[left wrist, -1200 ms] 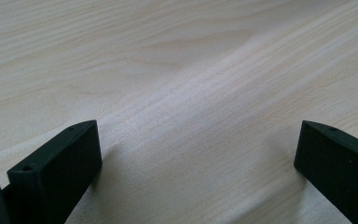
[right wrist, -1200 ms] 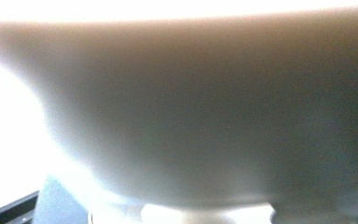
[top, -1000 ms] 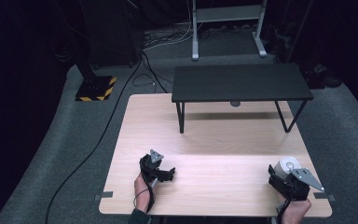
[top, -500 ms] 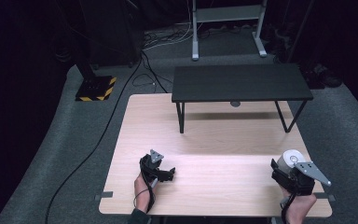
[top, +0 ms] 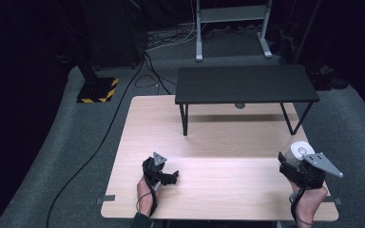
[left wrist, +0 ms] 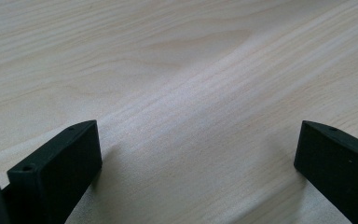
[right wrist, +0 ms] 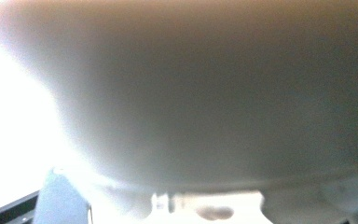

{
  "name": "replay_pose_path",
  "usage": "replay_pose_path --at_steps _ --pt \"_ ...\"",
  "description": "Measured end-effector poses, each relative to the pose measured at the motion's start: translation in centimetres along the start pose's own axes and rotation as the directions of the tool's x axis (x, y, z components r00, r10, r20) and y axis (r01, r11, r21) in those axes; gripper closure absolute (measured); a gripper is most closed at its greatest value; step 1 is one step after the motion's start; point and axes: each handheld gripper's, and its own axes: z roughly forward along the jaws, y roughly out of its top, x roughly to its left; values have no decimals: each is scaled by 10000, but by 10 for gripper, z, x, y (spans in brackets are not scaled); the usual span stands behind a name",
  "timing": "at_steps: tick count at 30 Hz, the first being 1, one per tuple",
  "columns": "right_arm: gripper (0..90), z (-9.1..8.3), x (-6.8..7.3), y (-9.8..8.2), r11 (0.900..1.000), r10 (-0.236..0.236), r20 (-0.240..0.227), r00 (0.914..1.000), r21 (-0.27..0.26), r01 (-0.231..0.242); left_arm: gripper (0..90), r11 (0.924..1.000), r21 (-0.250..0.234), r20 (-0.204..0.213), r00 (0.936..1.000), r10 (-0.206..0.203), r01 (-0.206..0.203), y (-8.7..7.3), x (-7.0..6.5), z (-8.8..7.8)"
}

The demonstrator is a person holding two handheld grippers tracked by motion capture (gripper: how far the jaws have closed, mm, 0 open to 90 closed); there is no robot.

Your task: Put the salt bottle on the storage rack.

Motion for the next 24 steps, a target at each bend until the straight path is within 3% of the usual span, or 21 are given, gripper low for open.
replay_pose_path --at_steps 24 --pt "286 5 -3 54 9972 -594 79 9982 -459 597 1 10000 6 20 10000 15 -15 0 0 0"
